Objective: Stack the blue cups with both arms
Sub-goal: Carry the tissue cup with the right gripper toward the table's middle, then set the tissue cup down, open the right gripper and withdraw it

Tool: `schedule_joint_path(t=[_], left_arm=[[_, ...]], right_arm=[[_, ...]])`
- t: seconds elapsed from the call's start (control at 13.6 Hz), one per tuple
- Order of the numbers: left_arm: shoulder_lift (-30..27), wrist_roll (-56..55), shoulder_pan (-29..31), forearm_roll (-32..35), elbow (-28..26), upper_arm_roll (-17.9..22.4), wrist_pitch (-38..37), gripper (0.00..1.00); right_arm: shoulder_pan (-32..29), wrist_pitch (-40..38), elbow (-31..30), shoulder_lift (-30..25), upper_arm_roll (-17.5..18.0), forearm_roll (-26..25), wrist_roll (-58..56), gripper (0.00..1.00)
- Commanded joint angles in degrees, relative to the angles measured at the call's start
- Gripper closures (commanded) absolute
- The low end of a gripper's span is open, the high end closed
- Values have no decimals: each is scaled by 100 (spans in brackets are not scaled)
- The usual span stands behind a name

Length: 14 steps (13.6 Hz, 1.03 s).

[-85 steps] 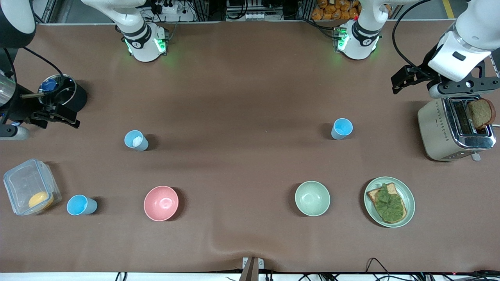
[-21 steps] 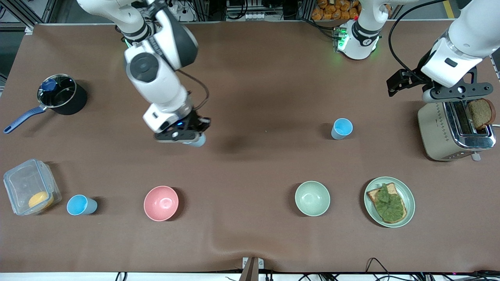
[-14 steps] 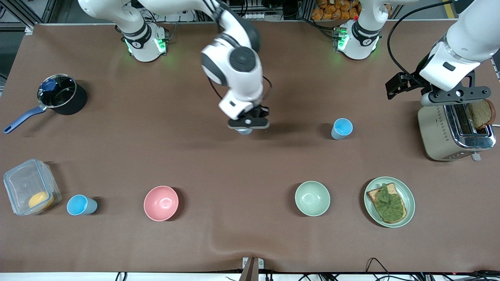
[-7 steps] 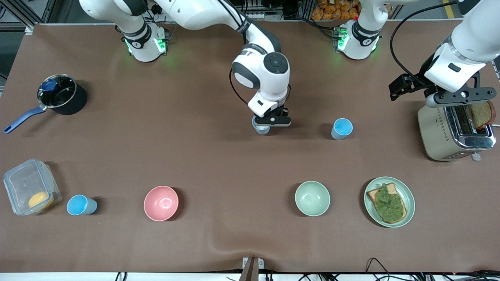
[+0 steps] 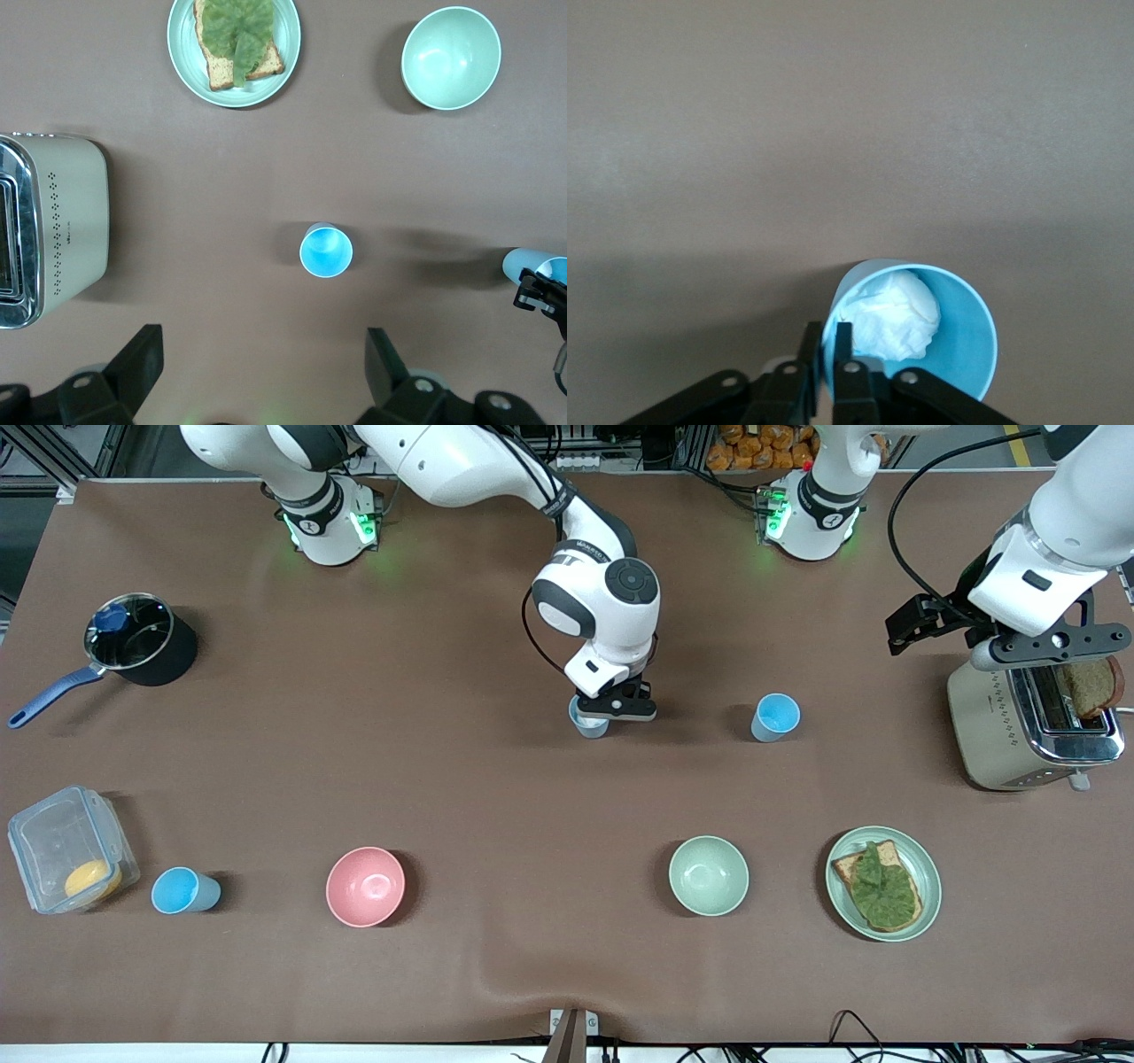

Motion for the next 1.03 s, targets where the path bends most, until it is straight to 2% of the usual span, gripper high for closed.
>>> schedule_joint_path(t=[0.0, 0.07, 0.15, 0.37, 0.59, 0.73, 0.88, 0.95], left_arm=[[29, 25, 70, -52, 52, -27, 17, 0], [20, 25, 70, -52, 52, -27, 17, 0], [20, 25, 70, -52, 61, -27, 17, 0], [55, 25, 52, -52, 70, -27, 17, 0], [90, 16, 8, -34, 70, -27, 17, 0], [169, -1, 34, 18, 79, -27, 26, 0], [318, -1, -18, 62, 140, -36, 26, 0], [362, 25, 34, -7, 253, -45, 26, 0]], right_arm=[[-87, 0, 235, 171, 23, -134, 403, 33], [-148, -9, 270, 136, 23, -134, 439, 10], [-201, -87, 349, 101, 23, -125, 439, 0], [-272, -446, 376, -92, 32, -55, 396, 0], [-315, -1184, 323, -706, 67, -28, 325, 0], [-578, -1502, 228, -1066, 84, 76, -24, 0], [-1183, -1530, -525, -1820, 67, 664, -559, 0], [-1482, -1564, -860, -2172, 67, 684, -867, 0]])
